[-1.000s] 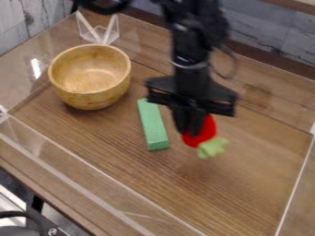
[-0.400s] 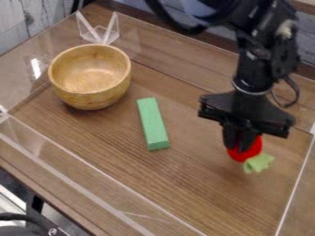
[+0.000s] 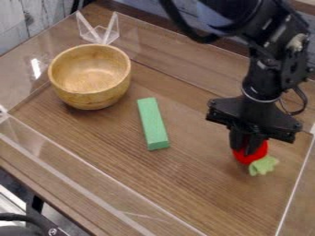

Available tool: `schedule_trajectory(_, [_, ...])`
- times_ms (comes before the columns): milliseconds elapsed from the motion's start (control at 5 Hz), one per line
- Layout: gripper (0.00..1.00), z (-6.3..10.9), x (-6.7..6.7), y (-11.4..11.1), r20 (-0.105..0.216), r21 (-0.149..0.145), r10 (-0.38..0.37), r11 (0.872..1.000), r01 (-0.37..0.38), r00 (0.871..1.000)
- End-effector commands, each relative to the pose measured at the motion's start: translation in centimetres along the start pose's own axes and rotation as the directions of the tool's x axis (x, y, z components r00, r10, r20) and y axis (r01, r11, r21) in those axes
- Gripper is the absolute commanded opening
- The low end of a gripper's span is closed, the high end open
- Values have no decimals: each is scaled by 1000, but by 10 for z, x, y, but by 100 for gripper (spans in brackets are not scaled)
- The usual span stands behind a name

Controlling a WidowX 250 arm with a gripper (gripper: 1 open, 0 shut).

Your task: Move the red fruit to the right side of the table

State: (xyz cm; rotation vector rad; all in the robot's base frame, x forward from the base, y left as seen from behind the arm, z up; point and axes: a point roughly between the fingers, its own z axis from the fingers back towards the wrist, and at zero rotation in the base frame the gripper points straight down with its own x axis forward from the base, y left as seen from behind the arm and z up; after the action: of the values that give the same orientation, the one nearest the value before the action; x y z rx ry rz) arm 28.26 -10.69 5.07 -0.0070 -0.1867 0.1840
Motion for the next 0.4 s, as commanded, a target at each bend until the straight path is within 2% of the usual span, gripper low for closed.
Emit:
schedule_trajectory(0, [0, 8, 16, -6, 61, -13, 29, 1000, -29, 998])
schedule_trajectory(200, [0, 12, 19, -6, 74, 2, 75, 997, -76, 994])
